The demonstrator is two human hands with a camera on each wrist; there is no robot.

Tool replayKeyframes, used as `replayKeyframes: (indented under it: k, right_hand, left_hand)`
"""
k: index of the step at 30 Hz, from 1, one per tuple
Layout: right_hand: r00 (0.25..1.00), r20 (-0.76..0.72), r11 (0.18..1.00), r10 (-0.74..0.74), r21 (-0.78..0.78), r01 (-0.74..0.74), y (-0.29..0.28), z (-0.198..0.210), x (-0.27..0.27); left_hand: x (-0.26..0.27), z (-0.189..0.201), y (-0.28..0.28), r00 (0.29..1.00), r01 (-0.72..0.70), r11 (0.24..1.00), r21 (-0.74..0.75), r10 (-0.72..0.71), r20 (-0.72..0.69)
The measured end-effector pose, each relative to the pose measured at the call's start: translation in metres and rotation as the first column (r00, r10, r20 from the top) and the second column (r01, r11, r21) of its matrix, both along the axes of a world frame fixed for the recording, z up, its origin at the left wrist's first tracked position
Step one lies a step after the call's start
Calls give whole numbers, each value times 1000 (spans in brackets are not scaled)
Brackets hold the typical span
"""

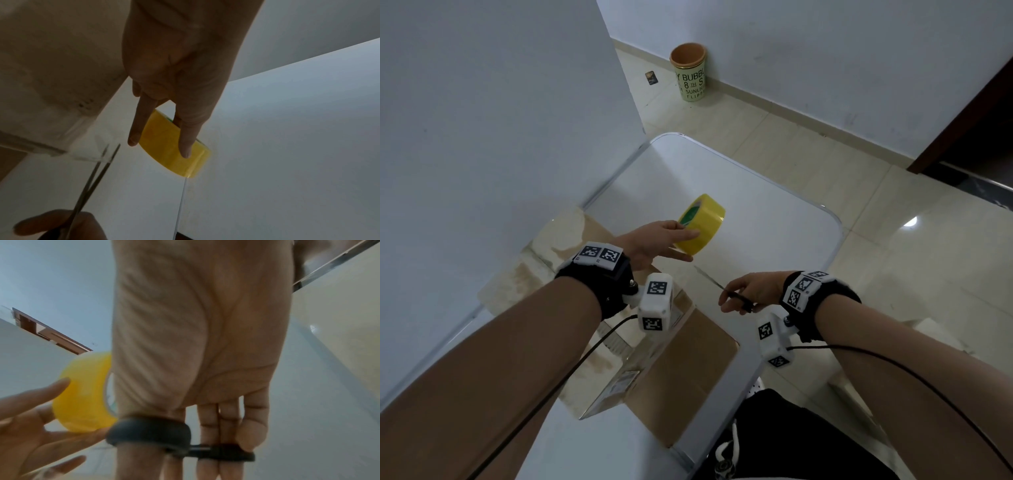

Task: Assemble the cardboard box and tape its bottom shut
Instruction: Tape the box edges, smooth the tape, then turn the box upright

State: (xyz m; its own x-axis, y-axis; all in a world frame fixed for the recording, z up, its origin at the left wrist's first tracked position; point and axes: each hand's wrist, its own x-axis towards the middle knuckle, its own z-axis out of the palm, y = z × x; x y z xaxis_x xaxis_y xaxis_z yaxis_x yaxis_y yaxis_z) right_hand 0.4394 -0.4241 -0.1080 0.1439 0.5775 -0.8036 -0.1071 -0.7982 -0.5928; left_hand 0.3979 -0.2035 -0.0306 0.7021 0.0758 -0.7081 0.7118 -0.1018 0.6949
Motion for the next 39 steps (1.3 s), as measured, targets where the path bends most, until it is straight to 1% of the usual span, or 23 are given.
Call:
replayKeyframes:
  k: [2,3,4,5,7,9,10,13,15,16,18,19,20,21,22,24,26,27,30,32,34,36,39]
  right_hand:
    - [980,136,986,-143,-68,154,-3,-8,7]
    - [951,245,972,-187,-94,215,-4,-12,12]
    - [916,355,963,-186,-118,241,-3,-15,17]
    - [882,448,961,-145,-150,234,-2,-17,21]
    - [820,572,956,19,-251,153,5,-20,27]
    - [766,626,944,144,-320,84,13,-26,30]
    - [768,625,947,138,-311,83,17,-30,32]
    - [792,606,973,67,-216,83,26,-34,36]
    - [750,661,984,19,-145,103,30,-31,41]
    - [724,686,986,-73,-60,156,31,-28,45]
    - [651,686,945,-326,209,253,33,-16,53]
    - [620,671,913,-407,327,245,34,-6,58]
    - [612,661,893,-433,407,192,37,4,63]
    - [623,672,894,-400,437,102,40,14,67]
    - [636,704,908,-318,418,-8,45,23,70]
    - [610,789,937,-72,264,-231,57,38,71]
    - [570,812,938,126,90,-335,66,48,68]
    - [566,811,942,146,61,-330,69,50,67]
    - [598,799,967,58,103,-231,69,51,64]
    - [663,747,974,-51,185,-133,65,48,65]
    - [700,701,967,-136,249,-62,63,47,66]
    - [705,689,959,-169,279,-43,61,47,67]
    - [704,692,961,-161,271,-47,60,47,68]
  left_hand:
    - [1,1,3,1000,-21,1000,-14,21,15]
    - [2,1,5,999,-25,999,-23,26,21]
    - [2,2,6,999,-25,999,-29,26,24]
    - [2,3,8,999,-22,999,-35,23,25]
    - [2,4,10,999,-22,998,-50,24,27]
    - [4,4,12,999,-28,998,-53,29,23]
    - [5,5,13,1000,-25,999,-42,26,14]
    - [7,8,15,1000,19,1000,-4,-19,-15]
    - [7,10,16,999,46,999,21,-45,-30]
    - [7,11,16,997,64,997,43,-63,-36]
    - [9,14,16,993,115,987,116,-110,-46]
    - [10,15,15,990,136,978,156,-130,-48]
    - [11,15,15,988,154,969,192,-147,-52]
    - [13,15,14,986,168,960,223,-159,-59]
    - [15,15,13,984,177,953,246,-166,-65]
    - [20,16,10,982,189,945,267,-179,-63]
    - [24,15,6,977,213,931,297,-205,-58]
    - [26,15,5,974,227,917,327,-221,-56]
    - [29,13,4,977,198,892,407,-213,-9]
    - [29,12,4,984,134,897,422,-171,50]
    - [27,11,4,980,102,859,502,-172,95]
    - [26,9,4,971,80,799,596,-197,133]
    - [26,5,3,967,38,773,634,-188,172]
